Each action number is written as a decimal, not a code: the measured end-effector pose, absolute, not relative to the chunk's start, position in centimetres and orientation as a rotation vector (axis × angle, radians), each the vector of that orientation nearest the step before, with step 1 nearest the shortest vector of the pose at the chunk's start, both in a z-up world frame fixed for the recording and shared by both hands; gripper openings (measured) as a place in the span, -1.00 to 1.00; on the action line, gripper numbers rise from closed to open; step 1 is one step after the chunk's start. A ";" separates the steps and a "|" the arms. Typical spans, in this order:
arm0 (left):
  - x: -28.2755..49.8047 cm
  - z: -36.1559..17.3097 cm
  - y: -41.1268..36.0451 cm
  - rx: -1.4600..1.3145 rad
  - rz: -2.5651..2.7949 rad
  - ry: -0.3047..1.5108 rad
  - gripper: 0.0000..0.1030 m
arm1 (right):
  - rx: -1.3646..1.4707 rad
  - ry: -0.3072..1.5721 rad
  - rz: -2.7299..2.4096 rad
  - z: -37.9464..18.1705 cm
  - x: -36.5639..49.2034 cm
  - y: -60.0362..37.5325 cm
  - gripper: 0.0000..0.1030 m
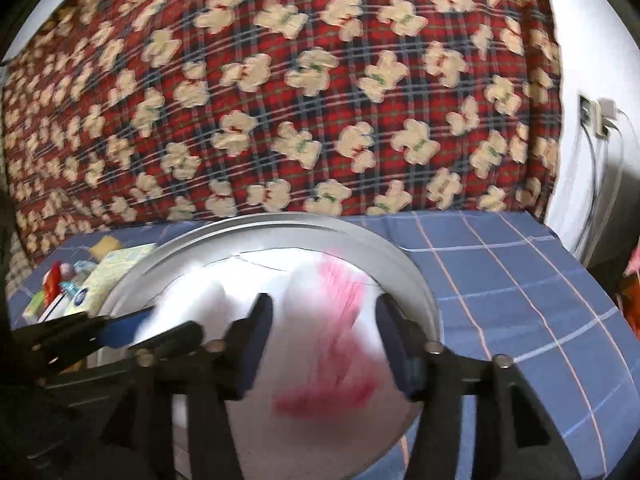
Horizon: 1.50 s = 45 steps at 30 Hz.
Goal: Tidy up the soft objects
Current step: 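Lower the towel and sock bundle into the silver basin and open both grippers, then withdraw both grippers from the basin back toward the remaining items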
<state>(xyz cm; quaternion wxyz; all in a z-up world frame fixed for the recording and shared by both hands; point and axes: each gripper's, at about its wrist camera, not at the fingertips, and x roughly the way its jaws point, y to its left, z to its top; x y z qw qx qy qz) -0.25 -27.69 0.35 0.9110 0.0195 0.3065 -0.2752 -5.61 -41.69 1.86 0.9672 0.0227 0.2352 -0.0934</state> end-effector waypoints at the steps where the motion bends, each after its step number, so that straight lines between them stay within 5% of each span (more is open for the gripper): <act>1: -0.3 0.5 -27.4 0.024 -0.561 0.626 -0.05 | 0.062 0.482 -0.194 1.8 -5.6 -41.8 0.16; 3: -0.3 0.8 -26.9 0.004 -0.545 0.613 0.67 | 0.086 0.465 -0.191 1.9 -5.9 -42.1 0.31; 5: -1.0 1.3 -26.2 -0.023 -0.534 0.567 0.88 | 0.128 0.430 -0.185 2.5 -6.6 -42.8 0.52; 8: -2.3 2.3 -25.9 0.002 -0.525 0.481 0.99 | 0.198 0.312 -0.174 3.6 -8.4 -43.6 0.57; 31: -5.5 1.6 -20.6 0.135 -0.338 0.288 0.99 | 0.067 0.041 -0.385 4.7 -11.9 -40.9 0.58; 45: -5.0 0.9 -14.6 0.114 -0.267 0.307 0.99 | 0.005 0.071 -0.386 3.9 -12.6 -37.3 0.58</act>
